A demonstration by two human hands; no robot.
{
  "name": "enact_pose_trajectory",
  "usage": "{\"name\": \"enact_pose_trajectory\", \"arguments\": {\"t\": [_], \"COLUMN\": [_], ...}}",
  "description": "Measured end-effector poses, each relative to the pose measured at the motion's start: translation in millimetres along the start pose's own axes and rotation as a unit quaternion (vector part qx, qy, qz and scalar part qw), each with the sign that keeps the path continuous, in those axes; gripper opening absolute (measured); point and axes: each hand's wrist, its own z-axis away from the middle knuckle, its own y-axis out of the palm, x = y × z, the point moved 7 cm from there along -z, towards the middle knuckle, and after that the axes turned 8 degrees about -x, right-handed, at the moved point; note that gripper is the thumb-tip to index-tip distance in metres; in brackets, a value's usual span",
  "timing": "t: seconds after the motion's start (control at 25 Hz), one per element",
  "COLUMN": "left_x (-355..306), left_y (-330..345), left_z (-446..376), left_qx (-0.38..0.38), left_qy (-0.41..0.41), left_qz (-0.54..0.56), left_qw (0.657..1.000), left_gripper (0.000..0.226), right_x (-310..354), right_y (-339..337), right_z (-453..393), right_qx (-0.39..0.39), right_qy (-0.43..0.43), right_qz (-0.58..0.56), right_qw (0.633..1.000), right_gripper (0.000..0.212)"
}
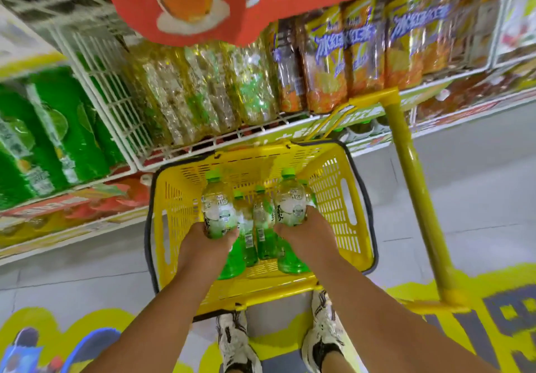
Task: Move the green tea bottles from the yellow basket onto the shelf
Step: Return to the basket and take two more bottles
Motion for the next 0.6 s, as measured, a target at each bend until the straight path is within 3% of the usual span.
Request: {"name": "enact_pose_trajectory", "arguments": {"t": [0.28,0.44,0.6], "left_x": [-110,-154,-183], "left_y": [-125,-200,-267], "left_z": [111,166,222], "left_qx": [-0.01,-0.008,-0.005], "left_qy": [0.063,0.112,0.159], "left_qz": [0.078,0.105,0.113], "left_qw": [0.995,0.988,0.981], "left_gripper": [0.036,0.034,0.028], "right_x": [108,167,224], "right_y": [-121,-180,-236], "right_z": [106,167,230], "right_qx": [-0.016,-0.03,-0.028], "right_qy": [-0.043,-0.078,-0.135], "right_qz": [-0.065,-0.09,-0.112], "right_qw": [0.997,0.992,0.984], "right_gripper": [0.04,0.051,0.04]}}
